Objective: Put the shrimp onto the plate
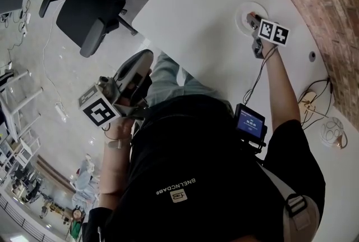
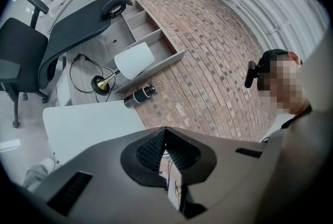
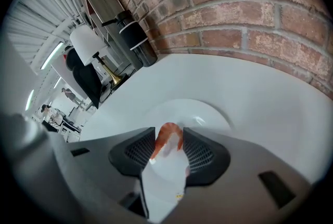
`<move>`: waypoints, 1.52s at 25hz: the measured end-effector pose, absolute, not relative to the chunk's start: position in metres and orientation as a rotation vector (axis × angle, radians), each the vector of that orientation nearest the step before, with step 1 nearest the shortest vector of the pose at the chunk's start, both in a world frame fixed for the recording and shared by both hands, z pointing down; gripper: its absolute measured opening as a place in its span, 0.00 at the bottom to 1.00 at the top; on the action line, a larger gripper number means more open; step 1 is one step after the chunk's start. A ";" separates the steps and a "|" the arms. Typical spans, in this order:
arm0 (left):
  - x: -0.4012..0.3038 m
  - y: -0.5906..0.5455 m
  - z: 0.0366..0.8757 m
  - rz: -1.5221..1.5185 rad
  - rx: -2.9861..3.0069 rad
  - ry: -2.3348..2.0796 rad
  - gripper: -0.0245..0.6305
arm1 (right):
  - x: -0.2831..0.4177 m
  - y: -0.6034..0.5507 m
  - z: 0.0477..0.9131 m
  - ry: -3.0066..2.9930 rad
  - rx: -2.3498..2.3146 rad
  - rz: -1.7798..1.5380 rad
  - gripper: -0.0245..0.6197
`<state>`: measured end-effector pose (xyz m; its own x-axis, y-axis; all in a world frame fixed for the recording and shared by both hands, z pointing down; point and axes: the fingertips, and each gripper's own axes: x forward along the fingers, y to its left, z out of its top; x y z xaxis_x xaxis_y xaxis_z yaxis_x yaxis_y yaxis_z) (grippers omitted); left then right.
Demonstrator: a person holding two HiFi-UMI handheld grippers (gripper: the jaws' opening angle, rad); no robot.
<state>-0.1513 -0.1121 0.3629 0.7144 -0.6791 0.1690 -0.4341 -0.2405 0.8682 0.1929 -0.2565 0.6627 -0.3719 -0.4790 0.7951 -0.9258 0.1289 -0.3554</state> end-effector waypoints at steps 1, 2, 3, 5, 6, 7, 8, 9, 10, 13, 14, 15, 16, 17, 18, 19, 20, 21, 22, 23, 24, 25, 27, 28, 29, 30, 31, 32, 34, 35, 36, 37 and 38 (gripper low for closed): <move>-0.152 -0.112 0.363 -0.294 1.879 -0.864 0.03 | 0.192 -0.257 0.663 -1.910 1.345 1.170 0.30; -0.152 -0.113 0.364 -0.294 1.878 -0.864 0.03 | 0.192 -0.257 0.664 -1.905 1.340 1.165 0.30; -0.152 -0.113 0.364 -0.294 1.876 -0.864 0.03 | 0.192 -0.257 0.664 -1.901 1.336 1.163 0.30; -0.152 -0.114 0.363 -0.295 1.875 -0.863 0.03 | 0.192 -0.257 0.664 -1.896 1.333 1.167 0.30; -0.152 -0.114 0.363 -0.296 1.876 -0.861 0.03 | 0.192 -0.257 0.664 -1.894 1.333 1.170 0.30; -0.151 -0.114 0.362 -0.296 1.876 -0.860 0.03 | 0.192 -0.257 0.665 -1.892 1.332 1.172 0.30; -0.151 -0.113 0.362 -0.297 1.877 -0.859 0.03 | 0.192 -0.256 0.665 -1.890 1.331 1.172 0.30; -0.151 -0.113 0.362 -0.297 1.878 -0.858 0.03 | 0.191 -0.256 0.665 -1.888 1.330 1.170 0.30; -0.151 -0.113 0.362 -0.298 1.878 -0.857 0.03 | 0.191 -0.256 0.665 -1.888 1.329 1.168 0.30; -0.153 -0.111 0.362 -0.304 1.875 -0.859 0.03 | 0.190 -0.257 0.664 -1.891 1.327 1.167 0.30; -0.154 -0.111 0.362 -0.305 1.873 -0.860 0.03 | 0.189 -0.257 0.664 -1.891 1.325 1.169 0.30; -0.154 -0.111 0.363 -0.305 1.872 -0.860 0.03 | 0.189 -0.257 0.664 -1.891 1.325 1.171 0.30; -0.154 -0.111 0.363 -0.303 1.871 -0.858 0.03 | 0.189 -0.257 0.665 -1.891 1.325 1.173 0.30; -0.154 -0.110 0.364 -0.301 1.871 -0.856 0.03 | 0.190 -0.257 0.665 -1.890 1.326 1.175 0.30; -0.154 -0.110 0.364 -0.297 1.871 -0.854 0.03 | 0.190 -0.257 0.665 -1.889 1.326 1.177 0.30; -0.154 -0.109 0.365 -0.294 1.871 -0.852 0.03 | 0.190 -0.256 0.666 -1.888 1.326 1.180 0.30; -0.154 -0.108 0.365 -0.292 1.870 -0.853 0.03 | 0.190 -0.256 0.666 -1.887 1.325 1.184 0.30; -0.155 -0.107 0.365 -0.292 1.868 -0.856 0.03 | 0.191 -0.255 0.666 -1.886 1.323 1.188 0.30; -0.156 -0.108 0.365 -0.296 1.866 -0.859 0.03 | 0.191 -0.255 0.666 -1.886 1.323 1.192 0.30; -0.157 -0.108 0.365 -0.302 1.864 -0.862 0.03 | 0.190 -0.257 0.665 -1.887 1.324 1.196 0.30; -0.157 -0.109 0.364 -0.308 1.864 -0.862 0.03 | 0.190 -0.258 0.665 -1.889 1.328 1.198 0.30; -0.157 -0.108 0.364 -0.311 1.864 -0.860 0.03 | 0.190 -0.259 0.664 -1.889 1.333 1.198 0.30; -0.156 -0.107 0.365 -0.308 1.864 -0.852 0.03 | 0.192 -0.260 0.661 -1.887 1.349 1.186 0.30; -0.156 -0.106 0.365 -0.307 1.863 -0.849 0.03 | 0.194 -0.261 0.659 -1.888 1.356 1.173 0.30; -0.156 -0.107 0.364 -0.309 1.863 -0.848 0.03 | 0.194 -0.263 0.656 -1.890 1.360 1.158 0.30; -0.156 -0.107 0.364 -0.312 1.864 -0.846 0.03 | 0.194 -0.265 0.653 -1.896 1.361 1.148 0.30; -0.156 -0.107 0.363 -0.315 1.866 -0.846 0.03 | 0.192 -0.267 0.650 -1.903 1.360 1.142 0.30; -0.156 -0.107 0.363 -0.315 1.867 -0.844 0.03 | 0.192 -0.267 0.647 -1.911 1.359 1.139 0.30; -0.154 -0.108 0.362 -0.313 1.870 -0.841 0.03 | 0.191 -0.268 0.641 -1.923 1.363 1.132 0.30; -0.153 -0.109 0.361 -0.314 1.873 -0.839 0.03 | 0.191 -0.269 0.637 -1.929 1.367 1.126 0.30; -0.151 -0.110 0.358 -0.320 1.877 -0.837 0.03 | 0.191 -0.270 0.633 -1.936 1.371 1.118 0.30; -0.150 -0.112 0.356 -0.326 1.880 -0.833 0.03 | 0.190 -0.270 0.629 -1.945 1.372 1.110 0.30; -0.149 -0.112 0.355 -0.331 1.881 -0.829 0.03 | 0.188 -0.271 0.625 -1.954 1.373 1.102 0.30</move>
